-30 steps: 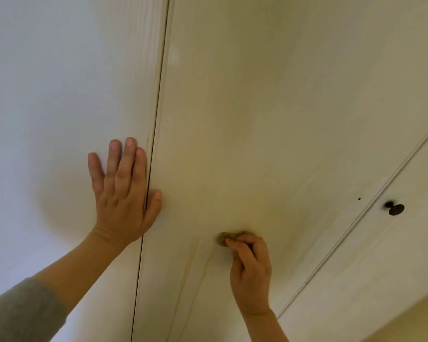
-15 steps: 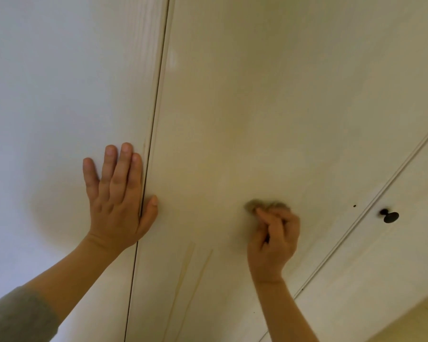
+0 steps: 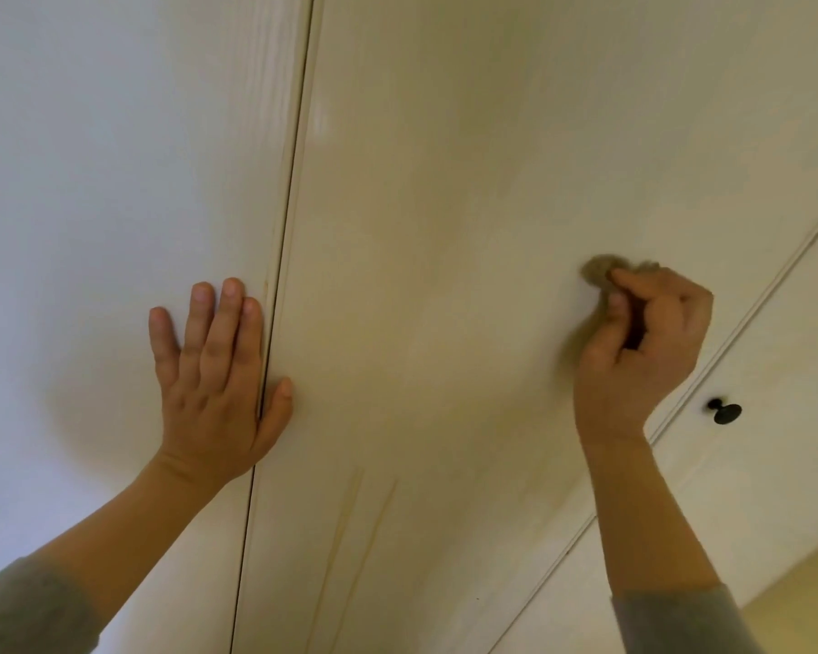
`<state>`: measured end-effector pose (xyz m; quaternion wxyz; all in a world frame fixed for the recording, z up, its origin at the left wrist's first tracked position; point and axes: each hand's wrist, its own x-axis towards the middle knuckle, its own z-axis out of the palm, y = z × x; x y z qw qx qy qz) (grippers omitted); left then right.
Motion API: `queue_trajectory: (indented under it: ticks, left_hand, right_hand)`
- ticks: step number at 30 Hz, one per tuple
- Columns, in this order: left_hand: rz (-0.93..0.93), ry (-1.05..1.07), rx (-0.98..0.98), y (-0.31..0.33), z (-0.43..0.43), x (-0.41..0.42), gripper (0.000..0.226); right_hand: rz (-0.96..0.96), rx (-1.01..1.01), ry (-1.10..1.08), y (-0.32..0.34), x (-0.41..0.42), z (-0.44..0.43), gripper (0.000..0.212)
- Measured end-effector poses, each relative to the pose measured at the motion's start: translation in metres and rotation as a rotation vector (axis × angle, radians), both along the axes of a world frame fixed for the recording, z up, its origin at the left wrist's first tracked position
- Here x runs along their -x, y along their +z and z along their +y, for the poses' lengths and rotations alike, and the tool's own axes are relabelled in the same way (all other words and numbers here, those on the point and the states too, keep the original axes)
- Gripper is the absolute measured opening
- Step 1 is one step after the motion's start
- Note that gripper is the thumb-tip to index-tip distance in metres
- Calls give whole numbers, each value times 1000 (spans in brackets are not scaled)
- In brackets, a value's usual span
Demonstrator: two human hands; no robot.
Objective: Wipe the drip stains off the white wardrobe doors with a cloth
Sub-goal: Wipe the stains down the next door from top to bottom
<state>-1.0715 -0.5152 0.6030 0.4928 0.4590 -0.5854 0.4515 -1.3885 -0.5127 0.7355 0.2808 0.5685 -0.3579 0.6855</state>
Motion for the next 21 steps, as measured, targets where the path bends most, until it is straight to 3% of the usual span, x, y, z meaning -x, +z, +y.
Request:
queue_trajectory:
  ticks: [4,7,10,13,18,21]
  left_hand:
    - [11,16,5,0,-2,0,72]
    - [9,11,13,0,-3,0,72]
    - [6,8,3,-1,-1,0,73]
    - [14,-8,-3,-1,0,0,73]
    - [16,-11,9,1,0,1,72]
    - [13,-8,12,0,0,1,72]
  right_hand:
    - [35,-43,34,-66,-5,-7,18]
    - [82,-279,40,-148,-7,12,28]
    - [141,-491,56,-198,-3,33,25]
    - [64,-459,67,-167,0,41,21]
    - [-35,-150,-26,-47,21,19,17]
    - [-57,-74,1,-37,25,0,19]
